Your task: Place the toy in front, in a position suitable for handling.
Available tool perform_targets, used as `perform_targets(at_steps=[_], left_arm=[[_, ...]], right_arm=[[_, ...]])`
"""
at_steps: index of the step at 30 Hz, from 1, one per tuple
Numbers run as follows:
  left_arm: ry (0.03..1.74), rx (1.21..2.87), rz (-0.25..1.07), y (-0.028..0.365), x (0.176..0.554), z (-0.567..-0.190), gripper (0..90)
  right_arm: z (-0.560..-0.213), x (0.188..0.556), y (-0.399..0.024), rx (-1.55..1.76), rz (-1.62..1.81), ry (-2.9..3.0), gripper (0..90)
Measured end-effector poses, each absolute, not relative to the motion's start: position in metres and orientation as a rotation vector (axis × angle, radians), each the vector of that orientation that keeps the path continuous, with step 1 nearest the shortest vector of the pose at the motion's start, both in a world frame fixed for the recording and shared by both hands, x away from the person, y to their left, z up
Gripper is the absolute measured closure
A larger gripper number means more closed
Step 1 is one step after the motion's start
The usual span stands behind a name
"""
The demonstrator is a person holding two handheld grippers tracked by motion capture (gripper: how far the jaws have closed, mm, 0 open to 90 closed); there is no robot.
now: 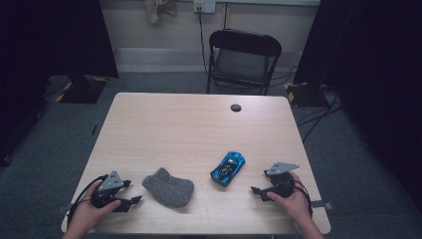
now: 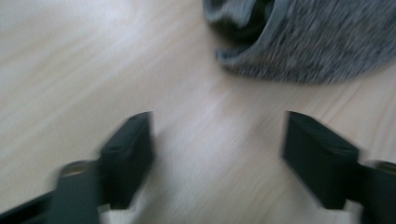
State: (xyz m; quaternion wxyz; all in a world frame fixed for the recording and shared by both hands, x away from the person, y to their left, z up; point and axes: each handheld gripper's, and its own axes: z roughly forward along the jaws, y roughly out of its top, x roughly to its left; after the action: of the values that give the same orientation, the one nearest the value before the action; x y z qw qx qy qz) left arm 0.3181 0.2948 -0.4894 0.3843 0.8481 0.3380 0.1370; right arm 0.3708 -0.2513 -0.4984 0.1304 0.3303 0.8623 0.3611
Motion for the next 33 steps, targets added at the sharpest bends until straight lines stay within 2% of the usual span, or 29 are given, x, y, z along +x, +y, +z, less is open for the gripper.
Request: perform_targets(at_steps=[1, 2, 3, 4, 6, 7, 8, 10, 12, 15, 20, 23, 27, 28, 29, 32, 33], left_arm=[[0.857, 2.146, 0.343, 0.293, 0.318, -0.487, 12.0], [0.813, 2.14, 0.348, 0.29, 0.319, -0.483, 19.4], [0.795, 2.143, 0.34, 0.288, 0.319, -0.482, 20.8], [0.795, 2.143, 0.34, 0.288, 0.319, -0.482, 16.1], [0.734, 2.194, 0.371, 0.284, 0.318, -0.477, 15.6], [0.636, 2.241, 0.399, 0.281, 0.314, -0.467, 17.5], [0.636, 2.241, 0.399, 0.281, 0.314, -0.467, 14.9], [0.578, 2.241, 0.365, 0.278, 0.312, -0.455, 16.1], [0.535, 2.173, 0.365, 0.268, 0.311, -0.442, 15.6], [0.509, 2.184, 0.351, 0.259, 0.316, -0.439, 15.6], [0.387, 2.216, 0.304, 0.228, 0.331, -0.441, 16.9], [0.379, 2.267, 0.242, 0.217, 0.336, -0.452, 16.8], [0.399, 2.317, 0.258, 0.212, 0.339, -0.464, 17.0], [0.426, 2.324, 0.221, 0.21, 0.341, -0.468, 17.5], [0.426, 2.324, 0.221, 0.21, 0.341, -0.468, 20.0], [0.482, 2.346, 0.191, 0.207, 0.345, -0.468, 43.0], [0.49, 2.334, 0.186, 0.206, 0.345, -0.468, 48.2]], right_arm=[[-0.498, 0.371, -0.251, 0.958, 1.05, 2.504, 14.1], [-0.498, 0.371, -0.251, 0.958, 1.049, 2.506, 14.2], [-0.498, 0.371, -0.251, 0.959, 1.045, 2.509, 14.2], [-0.498, 0.371, -0.251, 0.959, 1.045, 2.509, 14.2], [-0.498, 0.371, -0.251, 0.961, 1.042, 2.511, 14.2], [-0.498, 0.371, -0.251, 0.963, 1.04, 2.511, 14.3], [-0.498, 0.371, -0.251, 0.963, 1.04, 2.511, 14.3], [-0.498, 0.371, -0.251, 0.963, 1.041, 2.511, 14.2], [-0.498, 0.371, -0.252, 0.959, 1.052, 2.509, 14.3], [-0.498, 0.371, -0.251, 0.961, 1.048, 2.509, 14.3], [-0.498, 0.371, -0.251, 0.961, 1.046, 2.512, 14.3], [-0.498, 0.371, -0.252, 0.963, 1.054, 2.51, 14.3], [-0.498, 0.371, -0.252, 0.956, 1.055, 2.509, 14.3], [-0.499, 0.371, -0.252, 0.952, 1.056, 2.509, 14.3], [-0.499, 0.371, -0.252, 0.952, 1.056, 2.509, 14.3], [-0.498, 0.37, -0.253, 0.955, 1.057, 2.516, 14.5], [-0.497, 0.37, -0.253, 0.961, 1.055, 2.522, 14.6]])
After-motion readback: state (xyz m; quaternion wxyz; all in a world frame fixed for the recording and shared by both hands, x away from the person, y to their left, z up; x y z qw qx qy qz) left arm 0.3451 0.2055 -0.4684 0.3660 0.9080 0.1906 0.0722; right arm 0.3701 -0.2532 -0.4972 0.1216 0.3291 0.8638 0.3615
